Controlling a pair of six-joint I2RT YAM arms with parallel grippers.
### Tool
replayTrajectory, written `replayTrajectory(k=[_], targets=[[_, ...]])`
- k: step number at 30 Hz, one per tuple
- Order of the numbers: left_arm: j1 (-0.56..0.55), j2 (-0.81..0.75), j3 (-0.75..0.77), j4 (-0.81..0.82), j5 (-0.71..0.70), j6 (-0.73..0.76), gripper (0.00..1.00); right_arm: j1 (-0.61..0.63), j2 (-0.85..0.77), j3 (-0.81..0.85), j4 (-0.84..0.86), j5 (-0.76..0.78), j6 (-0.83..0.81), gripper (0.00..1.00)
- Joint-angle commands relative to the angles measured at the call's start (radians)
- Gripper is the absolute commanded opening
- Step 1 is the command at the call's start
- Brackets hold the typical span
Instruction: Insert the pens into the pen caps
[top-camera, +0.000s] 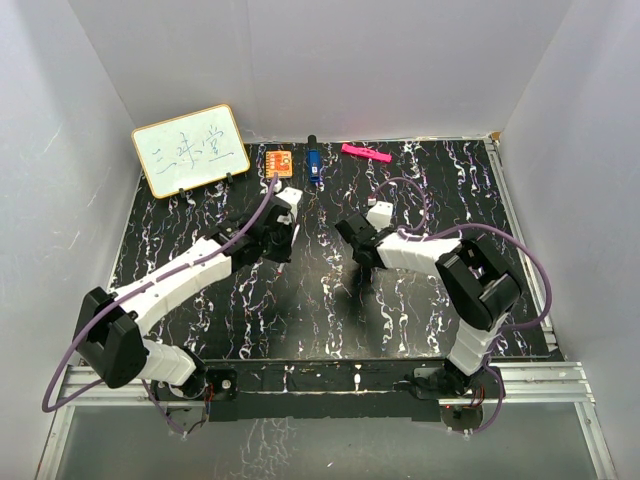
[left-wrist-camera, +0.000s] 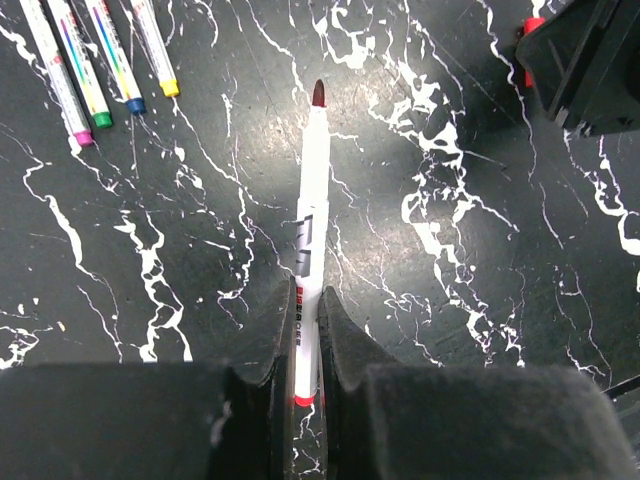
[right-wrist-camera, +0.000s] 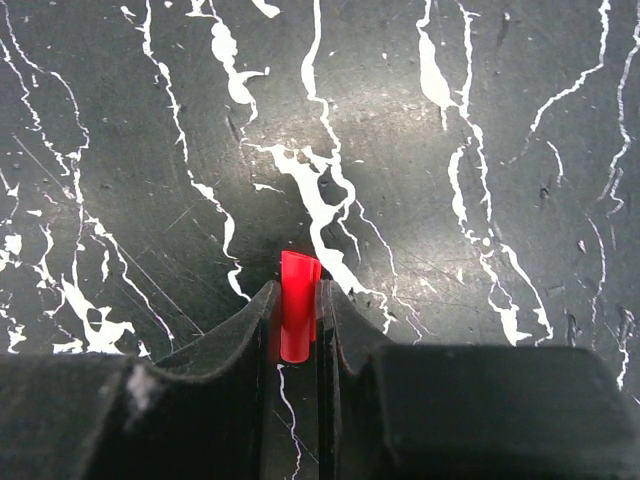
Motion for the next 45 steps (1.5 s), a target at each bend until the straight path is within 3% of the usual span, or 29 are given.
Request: replayTrajectory(k=[1, 6, 13, 19, 28, 37, 45], targets=[[0.007, -0.026, -0.041, 0.04, 0.042, -0.008, 0.0, -0.051, -0.023, 0.0, 0.067, -0.148, -0.07, 0.0], [0.007, -0.07, -0.125, 0.148, 0.098, -0.041, 0.0, -0.138, -0.181, -0.058, 0.291, -0.262, -0.154, 0.0], [0.006, -0.064, -0.232, 0.383, 0.247, -0.093, 0.0, -0.161, -0.35, -0.18, 0.532, -0.342, -0.225, 0.0], [-0.001, -0.068, -0.336, 0.65, 0.372, -0.17, 0.0, -0.162, -0.503, -0.393, 0.952, -0.456, -0.231, 0.0], [-0.038, -0.017, -0.405, 0.953, 0.481, -0.258, 0.0, -0.162, -0.558, -0.554, 1.331, -0.529, -0.197, 0.0], [-0.056, 0.05, -0.374, 1.054, 0.534, -0.308, 0.0, -0.162, -0.549, -0.605, 1.522, -0.604, -0.158, 0.0], [-0.056, 0.056, -0.382, 1.166, 0.564, -0.382, 0.0, -0.16, -0.542, -0.618, 1.562, -0.606, -0.151, 0.0]])
